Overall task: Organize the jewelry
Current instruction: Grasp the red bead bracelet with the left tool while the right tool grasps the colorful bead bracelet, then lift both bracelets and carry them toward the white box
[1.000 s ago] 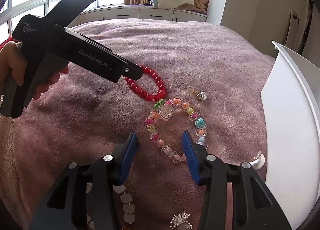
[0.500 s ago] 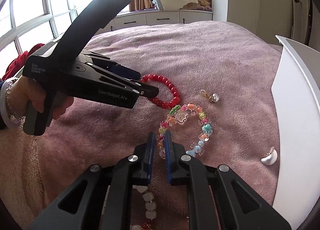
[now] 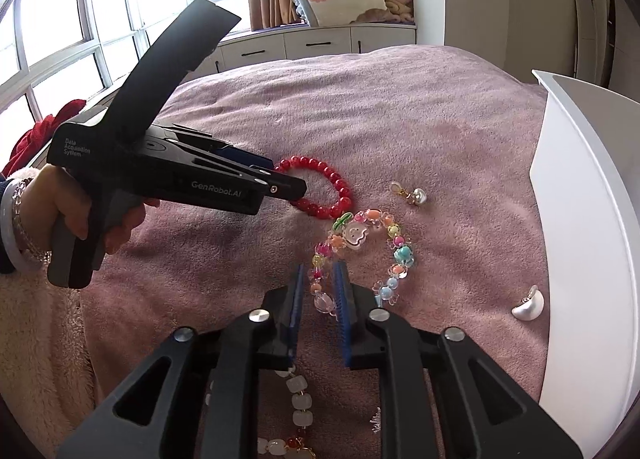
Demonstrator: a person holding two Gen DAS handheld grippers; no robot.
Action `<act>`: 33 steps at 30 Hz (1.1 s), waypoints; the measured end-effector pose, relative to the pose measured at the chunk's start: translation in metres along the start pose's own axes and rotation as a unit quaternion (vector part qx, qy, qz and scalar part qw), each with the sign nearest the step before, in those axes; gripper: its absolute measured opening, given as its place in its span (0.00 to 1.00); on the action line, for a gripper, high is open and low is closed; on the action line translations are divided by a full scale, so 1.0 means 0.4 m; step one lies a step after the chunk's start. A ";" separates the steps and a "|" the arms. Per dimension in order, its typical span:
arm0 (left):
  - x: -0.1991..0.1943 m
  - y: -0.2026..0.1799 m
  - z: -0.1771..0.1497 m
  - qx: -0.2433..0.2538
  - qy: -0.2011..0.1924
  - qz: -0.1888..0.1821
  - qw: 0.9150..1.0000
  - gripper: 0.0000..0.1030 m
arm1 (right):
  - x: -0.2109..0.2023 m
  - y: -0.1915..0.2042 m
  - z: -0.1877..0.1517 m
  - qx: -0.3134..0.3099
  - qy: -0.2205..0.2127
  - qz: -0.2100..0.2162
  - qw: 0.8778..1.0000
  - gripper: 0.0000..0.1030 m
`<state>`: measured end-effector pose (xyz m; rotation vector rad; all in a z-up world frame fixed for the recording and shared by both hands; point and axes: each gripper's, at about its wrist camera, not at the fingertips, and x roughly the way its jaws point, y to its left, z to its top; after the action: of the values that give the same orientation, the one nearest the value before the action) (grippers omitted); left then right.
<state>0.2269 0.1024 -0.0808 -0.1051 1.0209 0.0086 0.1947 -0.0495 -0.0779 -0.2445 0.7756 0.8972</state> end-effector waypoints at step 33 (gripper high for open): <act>-0.115 0.057 0.007 -0.098 -0.087 -0.103 0.986 0.14 | -0.180 -0.062 0.077 0.108 -0.097 0.120 0.982 0.10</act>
<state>0.2040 0.1273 -0.0419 -0.3841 0.8288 -0.0695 0.2022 -0.0935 -0.0088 0.1312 0.7224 1.0375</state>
